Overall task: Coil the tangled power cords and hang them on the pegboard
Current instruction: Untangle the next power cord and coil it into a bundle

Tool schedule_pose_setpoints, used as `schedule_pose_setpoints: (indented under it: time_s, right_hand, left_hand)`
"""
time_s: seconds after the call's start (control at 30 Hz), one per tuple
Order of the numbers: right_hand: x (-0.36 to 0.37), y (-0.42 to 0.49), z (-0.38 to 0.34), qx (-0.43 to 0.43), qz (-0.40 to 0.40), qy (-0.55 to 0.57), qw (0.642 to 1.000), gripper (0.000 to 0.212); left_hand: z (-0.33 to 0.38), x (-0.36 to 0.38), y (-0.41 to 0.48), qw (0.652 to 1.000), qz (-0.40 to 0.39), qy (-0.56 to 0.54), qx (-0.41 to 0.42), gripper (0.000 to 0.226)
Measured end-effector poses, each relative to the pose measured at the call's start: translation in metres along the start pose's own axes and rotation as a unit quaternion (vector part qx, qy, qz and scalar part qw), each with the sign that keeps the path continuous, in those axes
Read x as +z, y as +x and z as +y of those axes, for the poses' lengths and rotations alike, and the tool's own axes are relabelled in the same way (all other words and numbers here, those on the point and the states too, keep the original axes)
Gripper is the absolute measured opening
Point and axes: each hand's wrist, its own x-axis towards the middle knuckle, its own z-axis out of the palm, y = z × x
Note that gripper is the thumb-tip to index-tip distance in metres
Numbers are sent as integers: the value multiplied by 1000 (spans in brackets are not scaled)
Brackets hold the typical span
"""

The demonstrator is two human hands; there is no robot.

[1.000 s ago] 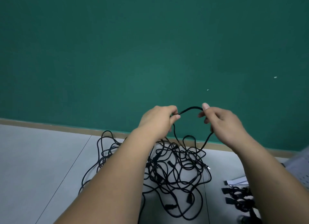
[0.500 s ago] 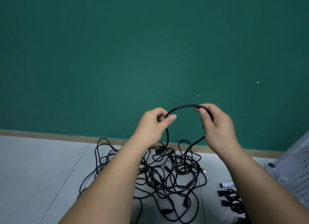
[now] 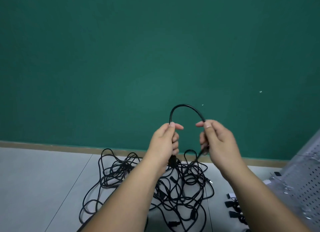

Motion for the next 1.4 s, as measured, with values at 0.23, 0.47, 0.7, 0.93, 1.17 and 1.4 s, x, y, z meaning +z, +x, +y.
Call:
schedule_pose_setpoints:
  time_s: [0.23, 0.47, 0.7, 0.93, 1.17, 1.4]
  right_hand:
    - [25, -10, 12, 17, -53, -78, 995, 19]
    - [24, 2, 23, -47, -6, -249, 967, 33]
    - [38, 2, 25, -76, -3, -252, 965, 30]
    - [37, 17, 31, -135, 17, -339, 931, 16]
    - [29, 31, 29, -26, -18, -150, 988, 11]
    - [24, 32, 28, 29, -28, -76, 996, 23]
  left_hand:
    - [-3, 5, 3, 999, -24, -34, -26, 33]
    - [1, 7, 6, 989, -56, -130, -50, 33]
    - [2, 2, 19, 974, -80, -198, -79, 35]
    - [-7, 3, 23, 978, -164, -64, -113, 34]
    - [-11, -3, 36, 983, -144, 33, -111, 31]
    - [-11, 0, 41, 990, -108, -13, -90, 29]
